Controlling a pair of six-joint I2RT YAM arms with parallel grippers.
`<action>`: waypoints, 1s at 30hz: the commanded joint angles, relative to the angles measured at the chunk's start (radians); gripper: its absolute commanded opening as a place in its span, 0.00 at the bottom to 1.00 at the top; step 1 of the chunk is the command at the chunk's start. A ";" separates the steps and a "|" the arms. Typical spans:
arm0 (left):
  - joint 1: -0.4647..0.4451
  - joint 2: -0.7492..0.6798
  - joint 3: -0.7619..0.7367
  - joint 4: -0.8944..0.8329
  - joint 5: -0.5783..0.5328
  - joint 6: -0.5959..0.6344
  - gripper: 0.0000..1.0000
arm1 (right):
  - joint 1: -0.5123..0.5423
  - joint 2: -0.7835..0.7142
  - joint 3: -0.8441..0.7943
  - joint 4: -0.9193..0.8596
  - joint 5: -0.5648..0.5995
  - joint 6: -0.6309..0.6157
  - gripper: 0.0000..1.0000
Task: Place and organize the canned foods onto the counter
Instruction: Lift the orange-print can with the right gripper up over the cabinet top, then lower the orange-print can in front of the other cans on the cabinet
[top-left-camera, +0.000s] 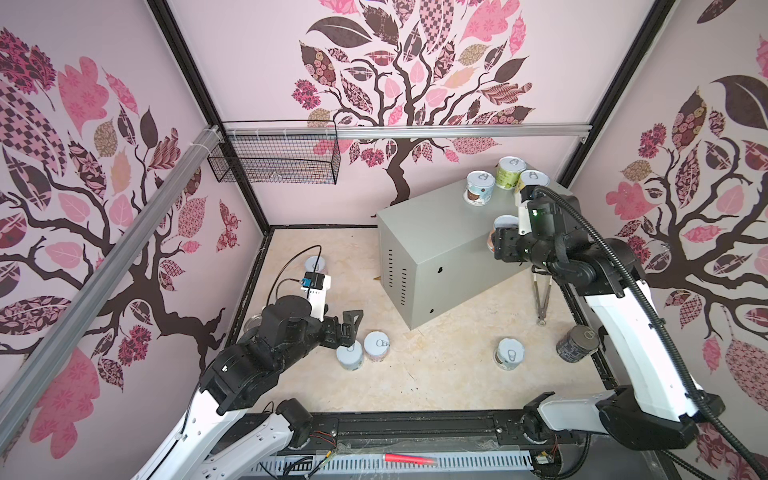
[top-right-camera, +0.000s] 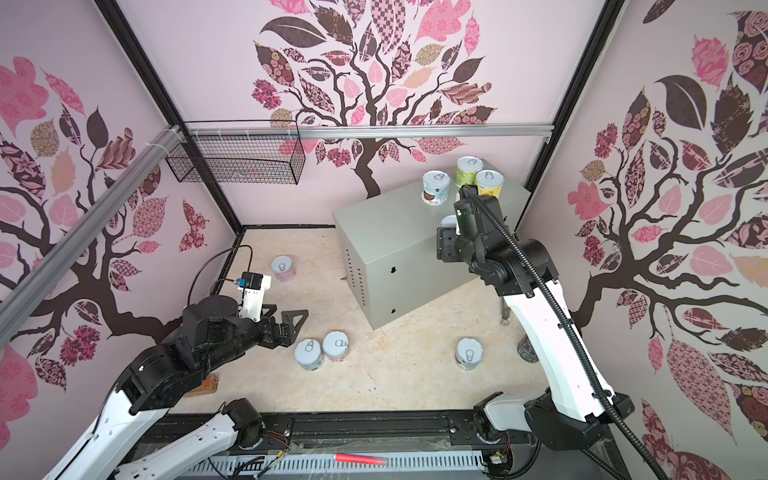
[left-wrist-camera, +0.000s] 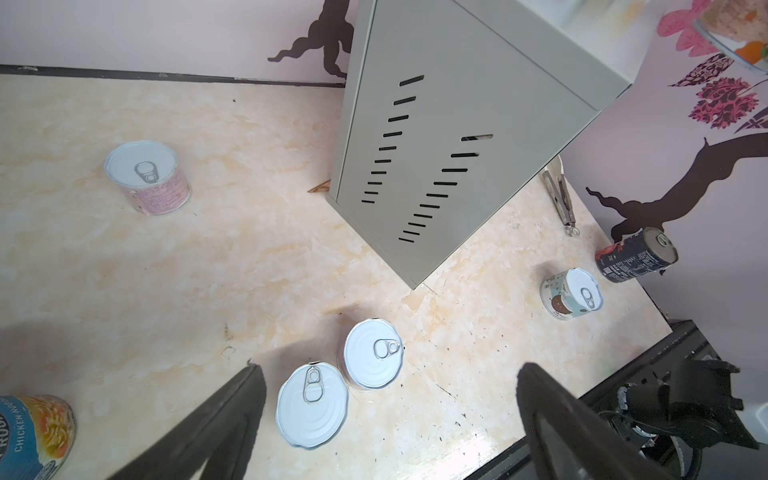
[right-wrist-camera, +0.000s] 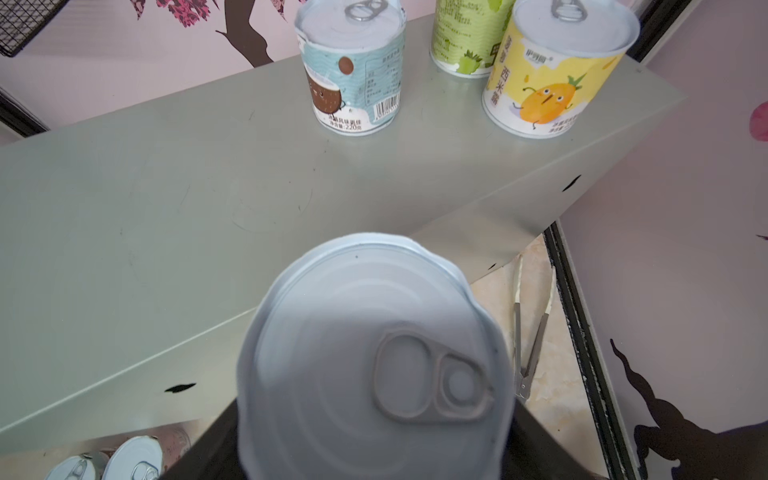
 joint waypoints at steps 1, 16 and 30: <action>0.004 0.003 -0.025 0.021 0.019 0.014 0.98 | -0.008 0.053 0.103 0.087 0.000 -0.013 0.60; 0.004 -0.026 -0.086 0.062 0.063 0.033 0.98 | -0.173 0.288 0.370 0.033 -0.027 -0.023 0.60; 0.005 -0.030 -0.132 0.086 0.085 0.050 0.98 | -0.225 0.413 0.466 0.044 -0.003 -0.027 0.61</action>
